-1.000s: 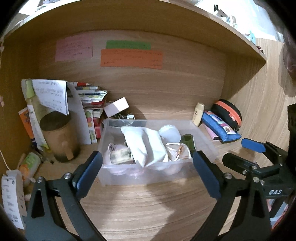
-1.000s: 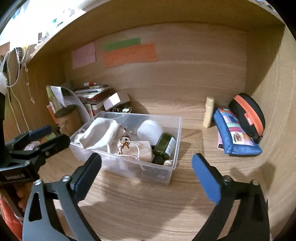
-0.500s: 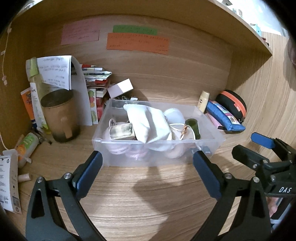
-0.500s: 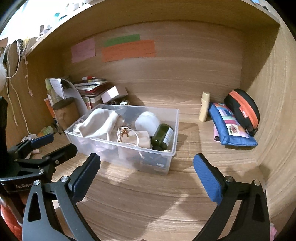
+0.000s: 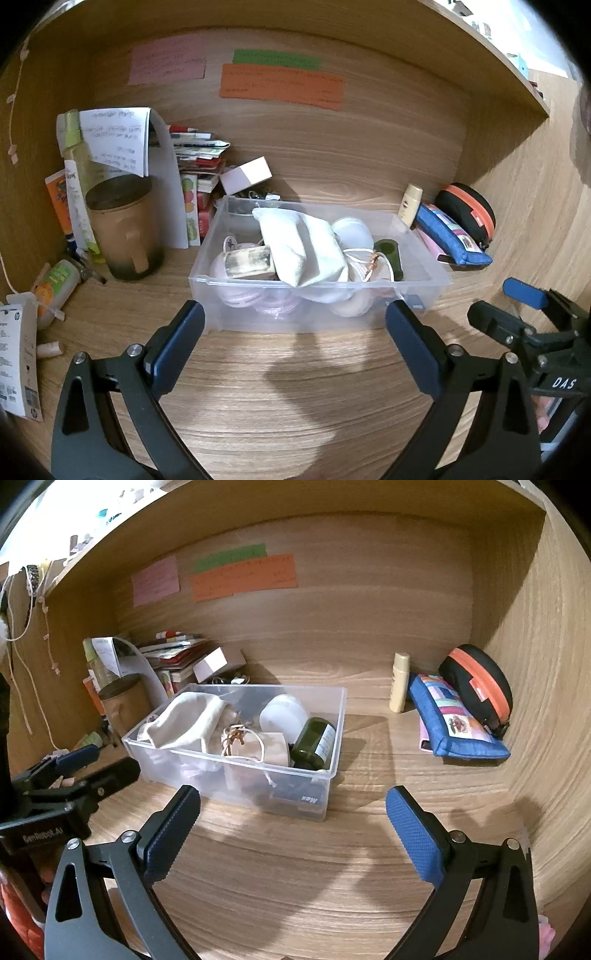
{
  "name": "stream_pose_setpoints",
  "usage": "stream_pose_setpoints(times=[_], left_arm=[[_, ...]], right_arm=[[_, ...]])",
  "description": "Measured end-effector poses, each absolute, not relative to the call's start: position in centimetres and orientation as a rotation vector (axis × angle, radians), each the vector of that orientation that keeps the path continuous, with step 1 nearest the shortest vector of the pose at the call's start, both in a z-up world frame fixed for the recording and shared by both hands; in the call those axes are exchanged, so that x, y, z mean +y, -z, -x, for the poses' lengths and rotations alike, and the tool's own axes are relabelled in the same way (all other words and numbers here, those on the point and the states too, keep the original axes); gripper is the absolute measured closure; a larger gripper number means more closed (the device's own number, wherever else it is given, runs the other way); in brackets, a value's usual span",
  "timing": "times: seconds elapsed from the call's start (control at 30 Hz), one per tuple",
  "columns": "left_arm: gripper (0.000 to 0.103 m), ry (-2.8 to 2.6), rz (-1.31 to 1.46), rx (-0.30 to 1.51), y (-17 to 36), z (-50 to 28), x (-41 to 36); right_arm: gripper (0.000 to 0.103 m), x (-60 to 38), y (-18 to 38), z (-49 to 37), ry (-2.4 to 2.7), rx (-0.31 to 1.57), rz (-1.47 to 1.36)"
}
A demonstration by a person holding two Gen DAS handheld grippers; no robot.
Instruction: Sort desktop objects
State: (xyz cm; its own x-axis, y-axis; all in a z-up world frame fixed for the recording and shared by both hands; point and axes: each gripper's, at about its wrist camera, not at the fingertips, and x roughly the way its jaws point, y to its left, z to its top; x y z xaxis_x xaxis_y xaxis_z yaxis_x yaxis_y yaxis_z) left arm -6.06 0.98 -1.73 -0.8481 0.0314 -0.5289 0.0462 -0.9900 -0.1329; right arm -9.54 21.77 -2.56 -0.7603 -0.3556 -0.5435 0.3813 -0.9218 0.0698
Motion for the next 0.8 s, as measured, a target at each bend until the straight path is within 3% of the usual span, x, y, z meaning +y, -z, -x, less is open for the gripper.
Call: stream_pose_setpoints(times=[0.33, 0.8], left_arm=[[0.003, 2.977, -0.890, 0.305, 1.82, 6.57, 0.00], [0.003, 2.952, -0.835, 0.255, 1.72, 6.51, 0.48]], right_arm=[[0.003, 21.61, 2.98, 9.69, 2.601, 0.047, -0.815], [0.003, 21.66, 2.88, 9.80, 2.585, 0.020, -0.821]])
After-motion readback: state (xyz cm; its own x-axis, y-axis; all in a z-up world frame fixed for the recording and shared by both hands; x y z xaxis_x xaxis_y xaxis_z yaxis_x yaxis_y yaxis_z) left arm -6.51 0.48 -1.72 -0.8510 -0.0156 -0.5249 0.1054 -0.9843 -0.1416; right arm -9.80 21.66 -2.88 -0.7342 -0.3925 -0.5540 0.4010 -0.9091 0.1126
